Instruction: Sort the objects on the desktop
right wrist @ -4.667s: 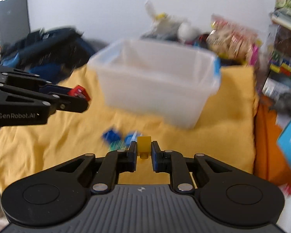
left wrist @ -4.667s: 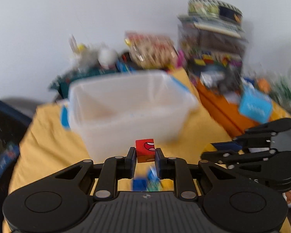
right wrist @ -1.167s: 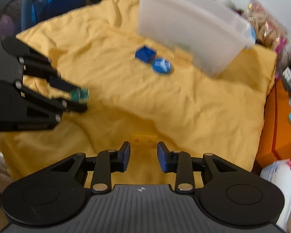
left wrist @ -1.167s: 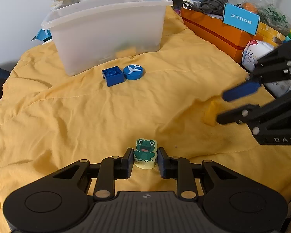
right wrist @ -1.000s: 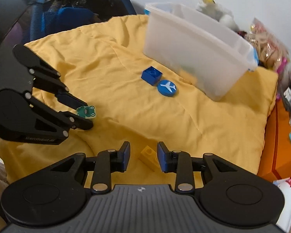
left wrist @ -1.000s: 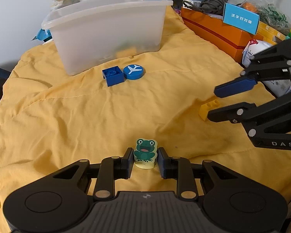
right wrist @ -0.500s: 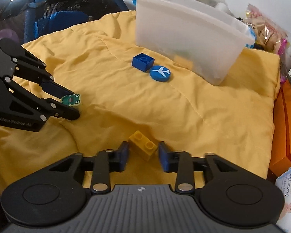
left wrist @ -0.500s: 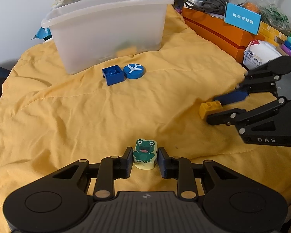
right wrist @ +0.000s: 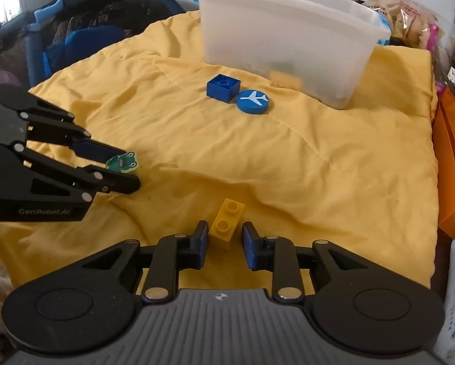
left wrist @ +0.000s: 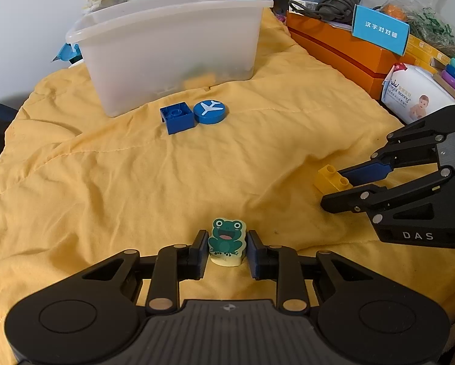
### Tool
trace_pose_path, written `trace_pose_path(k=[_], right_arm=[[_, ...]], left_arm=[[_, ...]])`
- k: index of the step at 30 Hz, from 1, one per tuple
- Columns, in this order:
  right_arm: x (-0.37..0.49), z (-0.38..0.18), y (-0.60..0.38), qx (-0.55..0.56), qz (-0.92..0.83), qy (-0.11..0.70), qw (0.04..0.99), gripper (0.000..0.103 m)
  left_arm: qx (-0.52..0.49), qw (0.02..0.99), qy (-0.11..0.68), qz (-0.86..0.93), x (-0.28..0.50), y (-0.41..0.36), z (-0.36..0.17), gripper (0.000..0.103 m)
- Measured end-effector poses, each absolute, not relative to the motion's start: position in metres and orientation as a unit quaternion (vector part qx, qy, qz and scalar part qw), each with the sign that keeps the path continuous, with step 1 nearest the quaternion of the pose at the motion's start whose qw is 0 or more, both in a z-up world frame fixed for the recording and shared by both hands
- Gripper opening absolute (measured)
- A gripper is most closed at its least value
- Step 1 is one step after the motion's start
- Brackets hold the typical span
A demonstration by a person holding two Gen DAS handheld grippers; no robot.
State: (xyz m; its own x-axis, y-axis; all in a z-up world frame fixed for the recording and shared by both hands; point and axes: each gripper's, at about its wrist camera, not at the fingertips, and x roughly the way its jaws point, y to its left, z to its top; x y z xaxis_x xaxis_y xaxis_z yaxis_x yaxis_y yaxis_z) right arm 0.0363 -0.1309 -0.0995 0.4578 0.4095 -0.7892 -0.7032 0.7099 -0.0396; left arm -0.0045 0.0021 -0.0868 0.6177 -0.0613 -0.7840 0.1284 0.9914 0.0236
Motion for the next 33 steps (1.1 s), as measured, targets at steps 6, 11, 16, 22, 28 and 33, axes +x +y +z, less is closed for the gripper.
trace_pose_path(k=[6, 11, 16, 22, 28, 33], right_arm=[[0.038, -0.095, -0.131, -0.180, 0.330, 0.407, 0.832, 0.017], [0.045, -0.081, -0.133, -0.172, 0.324, 0.396, 0.842, 0.017], [0.052, -0.055, -0.133, -0.177, 0.303, 0.349, 0.869, 0.017], [0.072, -0.016, -0.128, -0.177, 0.292, 0.291, 0.894, 0.017], [0.110, 0.016, -0.113, -0.159, 0.283, 0.248, 0.913, 0.017], [0.147, 0.031, -0.094, -0.149, 0.268, 0.226, 0.924, 0.017]], left_arm=[[0.036, 0.903, 0.424, -0.055, -0.003, 0.004, -0.074, 0.029], [0.036, 0.913, 0.403, -0.048, 0.003, 0.009, -0.052, 0.029], [0.031, 0.926, 0.375, -0.039, 0.014, 0.013, -0.023, 0.029], [0.035, 0.946, 0.321, -0.028, 0.042, 0.022, 0.023, 0.029], [0.052, 0.960, 0.273, -0.008, 0.085, 0.033, 0.062, 0.029], [0.048, 0.966, 0.254, 0.009, 0.121, 0.041, 0.076, 0.029]])
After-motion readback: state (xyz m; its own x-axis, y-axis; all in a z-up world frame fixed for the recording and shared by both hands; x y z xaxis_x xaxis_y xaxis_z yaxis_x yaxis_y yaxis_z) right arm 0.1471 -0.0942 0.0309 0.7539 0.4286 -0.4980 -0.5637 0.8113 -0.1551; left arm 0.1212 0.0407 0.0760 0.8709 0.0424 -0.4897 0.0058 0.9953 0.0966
